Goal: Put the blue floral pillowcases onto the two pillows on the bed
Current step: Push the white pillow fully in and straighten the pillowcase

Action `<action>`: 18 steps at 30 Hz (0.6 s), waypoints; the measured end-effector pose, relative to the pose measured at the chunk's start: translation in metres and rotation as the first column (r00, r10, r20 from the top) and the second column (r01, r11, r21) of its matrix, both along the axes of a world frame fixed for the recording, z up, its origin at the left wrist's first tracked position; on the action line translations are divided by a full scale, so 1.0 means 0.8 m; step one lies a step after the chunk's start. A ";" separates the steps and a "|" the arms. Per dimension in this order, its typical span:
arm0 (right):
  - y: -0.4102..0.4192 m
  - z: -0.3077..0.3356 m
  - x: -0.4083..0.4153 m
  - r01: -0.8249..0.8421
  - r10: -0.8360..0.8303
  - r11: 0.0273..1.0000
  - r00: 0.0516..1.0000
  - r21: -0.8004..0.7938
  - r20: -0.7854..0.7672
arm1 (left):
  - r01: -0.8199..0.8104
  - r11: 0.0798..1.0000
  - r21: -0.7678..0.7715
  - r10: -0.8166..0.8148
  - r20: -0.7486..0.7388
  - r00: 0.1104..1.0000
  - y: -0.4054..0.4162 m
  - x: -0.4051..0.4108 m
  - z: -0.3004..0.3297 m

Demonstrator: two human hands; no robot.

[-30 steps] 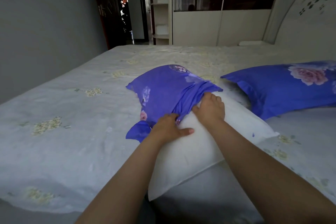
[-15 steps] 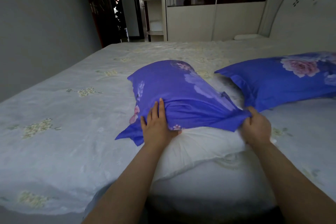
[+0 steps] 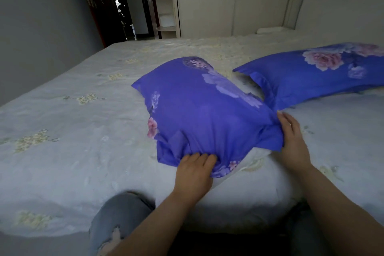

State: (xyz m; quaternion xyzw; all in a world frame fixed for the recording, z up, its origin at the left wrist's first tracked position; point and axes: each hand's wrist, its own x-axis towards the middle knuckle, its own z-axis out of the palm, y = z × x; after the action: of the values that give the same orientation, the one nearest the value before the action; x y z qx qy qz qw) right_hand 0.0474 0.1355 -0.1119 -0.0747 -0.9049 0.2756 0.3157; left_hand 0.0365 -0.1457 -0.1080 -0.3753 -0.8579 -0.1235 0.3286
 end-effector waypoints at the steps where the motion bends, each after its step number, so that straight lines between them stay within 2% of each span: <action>1: -0.006 0.004 0.000 -0.017 0.032 0.985 0.996 0.173 -0.085 | -0.015 1.000 -0.027 0.016 0.029 0.999 -0.003 0.004 -0.007; 3: -0.014 0.015 0.001 -0.015 0.094 0.919 0.979 0.394 -0.182 | -0.031 0.996 -0.079 0.035 0.039 0.999 -0.007 0.010 -0.011; 4: -0.011 0.018 0.004 0.009 0.075 0.910 0.980 0.415 -0.185 | -0.032 0.995 -0.098 0.038 0.056 0.998 -0.008 0.014 -0.010; 6: 0.014 0.017 0.012 0.186 -0.138 0.911 0.979 0.367 -0.153 | -0.042 0.992 -0.117 0.052 0.080 0.995 -0.003 0.025 -0.008; 8: 0.037 0.006 0.022 0.348 -0.372 0.866 0.928 0.359 -0.003 | -0.064 0.976 -0.206 0.091 0.125 0.988 0.006 0.037 -0.004; 11: 0.028 -0.013 0.017 0.383 -0.512 0.835 0.805 0.394 0.302 | -0.071 0.929 -0.363 0.185 0.290 0.939 0.024 0.049 0.006; 14: 0.011 -0.008 0.007 0.392 -0.531 0.837 0.751 0.381 0.393 | -0.118 0.881 -0.457 0.291 0.328 0.899 0.025 0.058 0.025; 18: 0.017 -0.006 0.019 0.410 -0.591 0.801 0.655 0.436 0.470 | -0.067 0.817 -0.573 0.322 0.356 0.877 0.017 0.068 0.011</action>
State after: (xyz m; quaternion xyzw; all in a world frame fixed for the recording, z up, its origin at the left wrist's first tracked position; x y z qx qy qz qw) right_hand 0.0625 0.1493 -0.1165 -0.3576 -0.9293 0.0031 0.0927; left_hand 0.0910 -0.1323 -0.0994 -0.3231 -0.9428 0.0796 0.0184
